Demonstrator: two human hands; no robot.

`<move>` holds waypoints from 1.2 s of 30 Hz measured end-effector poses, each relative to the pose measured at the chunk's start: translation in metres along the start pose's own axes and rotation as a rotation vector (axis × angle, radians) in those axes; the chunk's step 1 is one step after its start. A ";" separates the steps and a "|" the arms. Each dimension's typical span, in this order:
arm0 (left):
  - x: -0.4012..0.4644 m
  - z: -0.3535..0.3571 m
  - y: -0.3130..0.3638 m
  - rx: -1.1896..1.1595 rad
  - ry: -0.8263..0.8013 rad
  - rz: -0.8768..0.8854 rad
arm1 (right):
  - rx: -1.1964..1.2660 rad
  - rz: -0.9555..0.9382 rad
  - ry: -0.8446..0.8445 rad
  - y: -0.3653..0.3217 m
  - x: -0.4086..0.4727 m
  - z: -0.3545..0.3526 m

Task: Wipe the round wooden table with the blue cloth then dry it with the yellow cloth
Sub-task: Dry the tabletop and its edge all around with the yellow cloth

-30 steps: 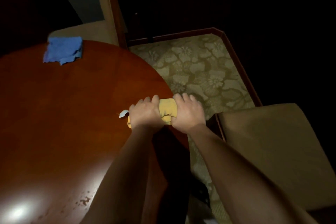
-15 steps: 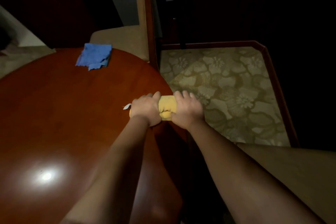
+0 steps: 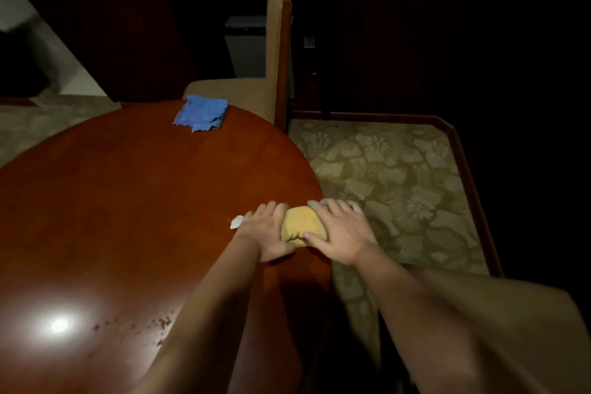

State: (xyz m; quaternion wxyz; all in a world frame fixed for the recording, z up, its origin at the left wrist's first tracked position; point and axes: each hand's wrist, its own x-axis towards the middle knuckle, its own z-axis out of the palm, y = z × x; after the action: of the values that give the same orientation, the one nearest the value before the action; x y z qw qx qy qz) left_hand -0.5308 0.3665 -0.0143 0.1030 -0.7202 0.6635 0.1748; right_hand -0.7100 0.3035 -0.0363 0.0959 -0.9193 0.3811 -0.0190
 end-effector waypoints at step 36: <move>0.196 -0.013 -0.070 -0.038 0.955 -0.309 | 0.124 -0.066 0.489 0.041 0.252 0.035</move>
State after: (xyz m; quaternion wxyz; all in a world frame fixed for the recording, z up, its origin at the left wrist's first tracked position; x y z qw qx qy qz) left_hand -0.4480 0.1878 -0.0845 -0.2007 -0.8113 0.5190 -0.1795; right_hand -0.5562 0.1041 -0.0883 0.0565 -0.8917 0.3608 -0.2674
